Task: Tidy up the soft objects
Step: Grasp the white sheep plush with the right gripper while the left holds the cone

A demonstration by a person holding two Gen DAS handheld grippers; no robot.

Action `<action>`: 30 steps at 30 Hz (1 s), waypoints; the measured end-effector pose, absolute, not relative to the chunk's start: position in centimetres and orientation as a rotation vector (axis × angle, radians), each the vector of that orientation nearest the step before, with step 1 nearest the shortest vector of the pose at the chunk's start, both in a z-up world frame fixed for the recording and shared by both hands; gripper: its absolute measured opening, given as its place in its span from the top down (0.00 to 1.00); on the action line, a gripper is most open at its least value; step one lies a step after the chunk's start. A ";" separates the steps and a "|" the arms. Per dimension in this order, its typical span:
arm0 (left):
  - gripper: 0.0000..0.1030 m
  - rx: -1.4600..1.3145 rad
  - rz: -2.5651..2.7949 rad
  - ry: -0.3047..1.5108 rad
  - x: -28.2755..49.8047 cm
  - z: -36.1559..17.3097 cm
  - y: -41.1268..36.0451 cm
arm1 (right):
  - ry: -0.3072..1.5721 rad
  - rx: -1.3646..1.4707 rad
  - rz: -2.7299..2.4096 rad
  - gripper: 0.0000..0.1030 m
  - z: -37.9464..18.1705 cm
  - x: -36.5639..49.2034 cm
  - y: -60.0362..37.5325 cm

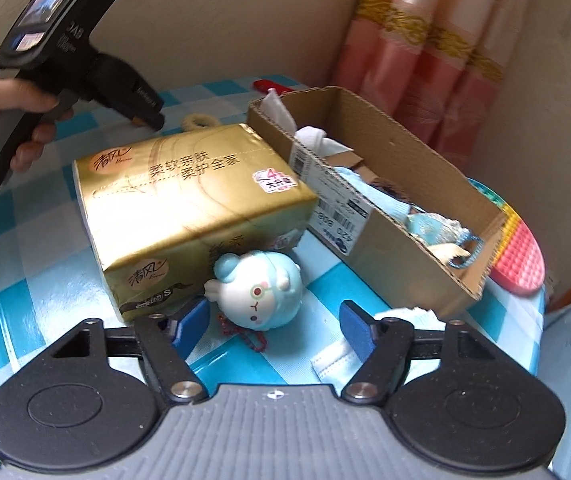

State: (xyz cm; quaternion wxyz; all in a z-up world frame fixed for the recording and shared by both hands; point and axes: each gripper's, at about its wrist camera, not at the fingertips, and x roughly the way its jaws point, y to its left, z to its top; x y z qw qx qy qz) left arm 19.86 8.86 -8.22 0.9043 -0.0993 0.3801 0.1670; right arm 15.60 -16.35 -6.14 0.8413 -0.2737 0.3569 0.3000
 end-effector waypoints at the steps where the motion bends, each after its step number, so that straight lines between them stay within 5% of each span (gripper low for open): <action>1: 0.73 -0.207 0.346 0.786 19.9 -8.2 8.9 | 0.755 -0.581 0.644 0.29 -6.2 15.7 -16.3; 8: 0.73 -0.198 0.350 0.786 19.8 -8.2 8.6 | 0.775 -0.585 0.674 0.46 -6.9 16.3 -16.0; 30: 0.77 -0.141 0.260 0.788 18.0 -6.6 8.0 | 0.764 -0.525 0.620 0.49 -5.4 15.3 -16.8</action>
